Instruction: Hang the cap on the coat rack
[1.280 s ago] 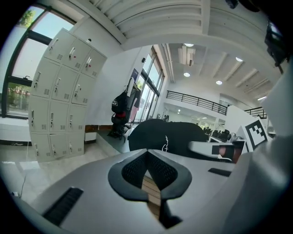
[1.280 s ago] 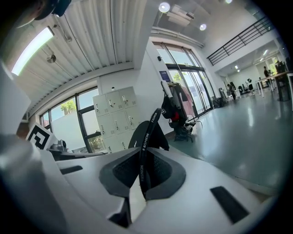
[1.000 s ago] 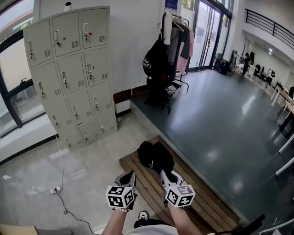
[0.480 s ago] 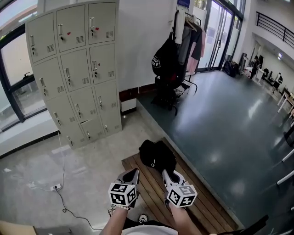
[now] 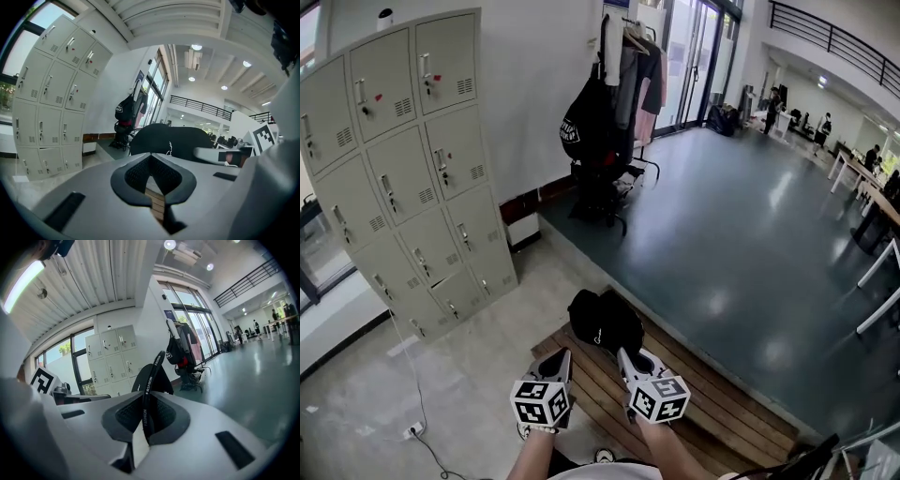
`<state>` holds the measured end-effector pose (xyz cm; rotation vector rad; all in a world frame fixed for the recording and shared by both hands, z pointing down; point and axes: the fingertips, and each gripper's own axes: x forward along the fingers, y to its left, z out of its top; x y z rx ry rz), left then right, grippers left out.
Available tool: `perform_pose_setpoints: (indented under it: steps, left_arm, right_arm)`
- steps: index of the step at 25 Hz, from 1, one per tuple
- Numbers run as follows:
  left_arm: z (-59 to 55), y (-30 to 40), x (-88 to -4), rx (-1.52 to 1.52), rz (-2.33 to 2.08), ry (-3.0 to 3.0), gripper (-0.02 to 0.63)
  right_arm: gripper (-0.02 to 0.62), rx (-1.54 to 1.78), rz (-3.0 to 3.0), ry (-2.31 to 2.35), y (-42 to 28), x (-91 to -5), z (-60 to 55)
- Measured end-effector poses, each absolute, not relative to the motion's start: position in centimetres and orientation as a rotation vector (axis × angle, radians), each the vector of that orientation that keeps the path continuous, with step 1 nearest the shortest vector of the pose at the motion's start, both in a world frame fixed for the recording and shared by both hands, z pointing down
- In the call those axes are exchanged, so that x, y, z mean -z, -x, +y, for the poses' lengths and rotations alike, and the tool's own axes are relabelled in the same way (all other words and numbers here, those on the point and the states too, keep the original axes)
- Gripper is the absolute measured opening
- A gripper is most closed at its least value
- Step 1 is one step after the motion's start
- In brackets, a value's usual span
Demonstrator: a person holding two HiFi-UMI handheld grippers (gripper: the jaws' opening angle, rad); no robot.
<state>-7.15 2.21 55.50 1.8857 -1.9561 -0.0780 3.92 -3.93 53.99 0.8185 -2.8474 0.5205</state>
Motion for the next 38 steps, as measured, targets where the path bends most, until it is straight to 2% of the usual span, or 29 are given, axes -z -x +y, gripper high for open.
perform_pose_setpoints:
  steps: [11, 29, 38]
  left_arm:
    - [-2.2, 14.5, -55.1, 0.033, -1.804, -2.046, 0.005]
    - [-1.2, 34.4, -56.1, 0.051, -1.843, -1.99, 0.005]
    - [0.0, 39.9, -56.6, 0.082, -1.874, -1.95, 0.005]
  right_arm:
    - [0.02, -0.535, -2.792, -1.053, 2.6, -53.9, -6.2]
    - [0.019, -0.545, -2.819, -0.959, 23.7, -54.5, -6.1]
    - [0.02, -0.539, -2.806, -0.937, 28.3, -55.2, -5.5]
